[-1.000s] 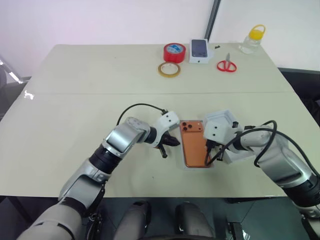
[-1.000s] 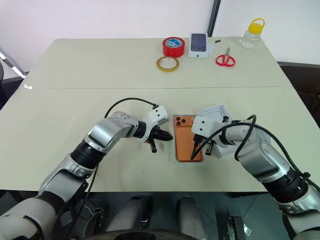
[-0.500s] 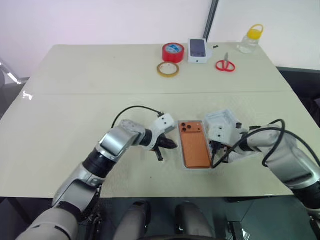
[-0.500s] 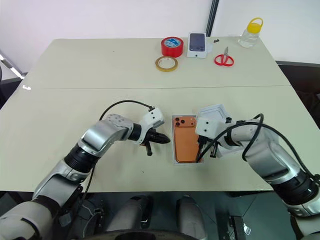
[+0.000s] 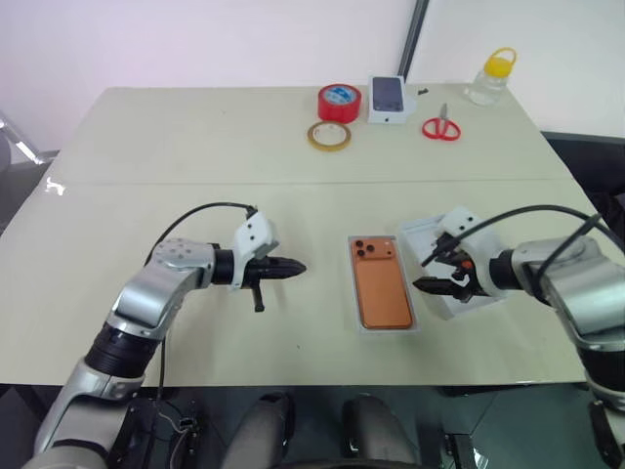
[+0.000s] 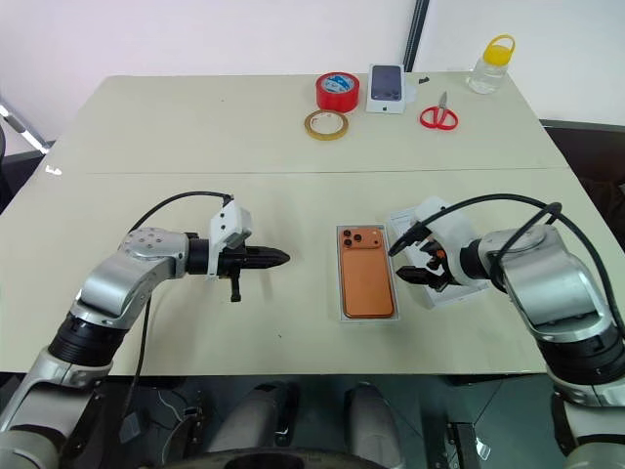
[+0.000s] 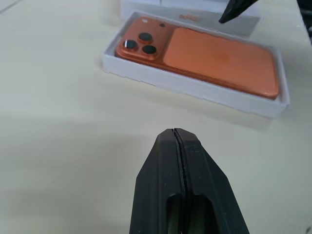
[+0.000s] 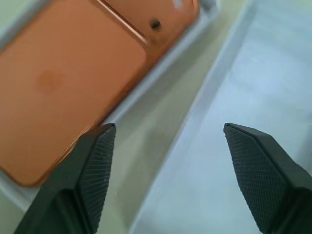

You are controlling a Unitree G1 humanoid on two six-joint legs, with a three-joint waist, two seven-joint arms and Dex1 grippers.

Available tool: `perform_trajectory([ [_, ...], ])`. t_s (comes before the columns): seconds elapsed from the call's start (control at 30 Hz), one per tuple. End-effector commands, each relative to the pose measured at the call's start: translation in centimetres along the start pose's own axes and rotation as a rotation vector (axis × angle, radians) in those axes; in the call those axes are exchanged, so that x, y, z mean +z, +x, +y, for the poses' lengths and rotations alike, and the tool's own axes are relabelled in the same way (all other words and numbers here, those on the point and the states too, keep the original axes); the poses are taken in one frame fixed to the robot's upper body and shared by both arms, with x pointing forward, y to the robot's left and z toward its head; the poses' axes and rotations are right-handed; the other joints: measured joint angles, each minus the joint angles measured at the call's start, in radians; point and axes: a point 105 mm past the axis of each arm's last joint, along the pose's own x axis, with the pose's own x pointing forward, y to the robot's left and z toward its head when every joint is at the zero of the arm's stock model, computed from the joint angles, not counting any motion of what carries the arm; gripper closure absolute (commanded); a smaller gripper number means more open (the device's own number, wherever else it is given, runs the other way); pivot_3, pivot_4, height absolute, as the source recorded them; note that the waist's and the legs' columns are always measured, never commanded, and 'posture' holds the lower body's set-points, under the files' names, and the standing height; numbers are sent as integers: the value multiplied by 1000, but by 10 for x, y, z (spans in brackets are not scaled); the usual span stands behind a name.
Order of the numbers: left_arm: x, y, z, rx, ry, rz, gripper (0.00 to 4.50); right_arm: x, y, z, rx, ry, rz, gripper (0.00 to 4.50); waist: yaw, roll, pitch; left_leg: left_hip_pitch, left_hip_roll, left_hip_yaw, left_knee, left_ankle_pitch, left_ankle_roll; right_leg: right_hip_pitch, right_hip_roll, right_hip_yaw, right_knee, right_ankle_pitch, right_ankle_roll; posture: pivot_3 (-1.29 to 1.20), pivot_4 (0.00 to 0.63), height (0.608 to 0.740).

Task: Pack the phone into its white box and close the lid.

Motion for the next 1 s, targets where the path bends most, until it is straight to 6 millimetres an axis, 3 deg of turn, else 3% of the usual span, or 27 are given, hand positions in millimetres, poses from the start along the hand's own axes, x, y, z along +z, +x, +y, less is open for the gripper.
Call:
perform_trajectory([
  [0.03,8,-4,-15,-52,122,-22,4500,2,-8,-7,-64,60,1,741,2,0,0,0,0,0,0,0,0,0,0,0,0,0,0,0,150,740],
  [0.23,7,-3,-35,-117,153,-58,4500,-3,-5,-8,-95,93,18,741,1,0,0,0,0,0,0,-2,3,0,0,0,0,0,0,0,150,740],
  [0.27,8,-3,-38,-124,149,-67,4500,-5,-4,-9,-104,100,23,978,-1,0,0,0,0,0,0,-2,4,0,0,0,0,0,0,0,150,740],
  [0.33,10,-3,-41,-132,145,-81,4500,-7,-2,-9,-111,105,28,1546,-1,0,0,0,0,0,0,-3,5,0,0,0,0,0,0,0,150,740],
  [0.53,6,-2,-45,-133,140,-77,4500,-4,2,-8,-117,111,18,4375,-1,0,0,0,0,0,0,-3,5,0,0,0,0,0,0,0,150,740],
  [0.67,0,-3,-43,-90,117,-75,4500,3,-1,-8,-121,108,-16,4448,-2,1,0,0,0,0,0,-3,5,0,0,0,1,0,0,0,150,740],
  [0.77,-8,-10,-23,29,71,-72,4500,30,-13,-12,-99,132,-138,4448,-6,1,0,0,0,0,0,-3,5,0,0,0,1,0,0,0,150,740],
  [0.9,-8,-26,13,226,-5,-112,4500,81,-38,5,145,174,-411,4448,-20,2,1,1,0,0,0,-3,5,-1,1,0,2,0,0,0,150,740],
  [1.0,1,-34,27,300,-25,-163,4500,108,-48,40,457,190,-556,4448,-23,1,1,1,1,0,0,-3,6,0,1,-1,1,0,0,0,150,740],
])
